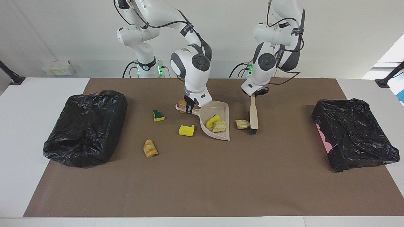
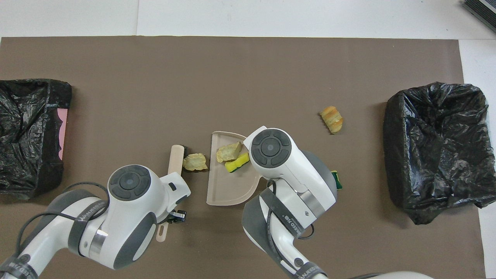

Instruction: Sweep and dump trash in bin

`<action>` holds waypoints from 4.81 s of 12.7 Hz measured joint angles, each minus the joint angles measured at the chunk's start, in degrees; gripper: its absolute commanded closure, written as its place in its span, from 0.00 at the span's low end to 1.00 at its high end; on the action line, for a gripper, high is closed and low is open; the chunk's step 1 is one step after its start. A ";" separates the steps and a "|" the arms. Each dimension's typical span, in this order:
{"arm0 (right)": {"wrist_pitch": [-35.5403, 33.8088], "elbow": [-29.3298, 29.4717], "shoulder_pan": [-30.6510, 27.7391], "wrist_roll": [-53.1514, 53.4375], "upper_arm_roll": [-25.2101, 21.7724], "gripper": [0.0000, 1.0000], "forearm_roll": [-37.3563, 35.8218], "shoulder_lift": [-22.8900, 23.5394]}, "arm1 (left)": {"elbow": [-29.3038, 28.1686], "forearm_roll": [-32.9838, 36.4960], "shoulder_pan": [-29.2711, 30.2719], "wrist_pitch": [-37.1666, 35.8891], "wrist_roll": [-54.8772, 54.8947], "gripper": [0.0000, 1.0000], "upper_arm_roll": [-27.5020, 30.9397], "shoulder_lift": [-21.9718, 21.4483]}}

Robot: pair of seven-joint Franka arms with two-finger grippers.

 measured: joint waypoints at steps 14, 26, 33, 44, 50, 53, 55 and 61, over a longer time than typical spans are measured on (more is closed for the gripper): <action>0.20 2.07 -7.21 -8.57 -0.11 1.00 1.65 -1.64 | 4.55 -6.52 -8.44 -5.61 -15.95 1.00 0.62 -1.18; -3.82 4.89 -30.28 -41.73 -0.73 1.00 9.91 -5.79 | -7.88 -8.96 -27.19 1.23 -33.82 1.00 -1.12 -9.16; -9.39 11.91 -45.71 -61.86 -0.99 1.00 6.57 -5.88 | -11.77 -10.95 -28.14 5.97 -34.37 0.80 -0.96 -9.16; -8.05 15.22 -58.23 -64.10 -1.01 1.00 -17.16 -6.24 | -0.20 -5.71 -17.80 3.81 -19.36 0.00 0.64 -7.11; -9.64 15.40 -50.91 -52.80 -0.39 1.00 -35.28 -7.86 | 20.24 3.51 -2.63 -6.01 -3.63 0.00 1.15 -4.18; -13.27 15.38 -47.95 -49.99 -0.32 1.00 -40.91 -8.03 | 30.48 5.00 3.22 -9.08 1.86 0.00 1.15 -0.09; -13.35 15.40 -47.94 -50.02 -0.40 1.00 -41.65 -9.06 | 36.51 5.08 7.39 -12.22 6.15 0.00 1.20 1.10; -13.35 15.33 -47.77 -49.24 1.58 1.00 -28.18 -11.81 | 46.99 5.14 19.73 -25.07 20.99 0.00 1.57 1.14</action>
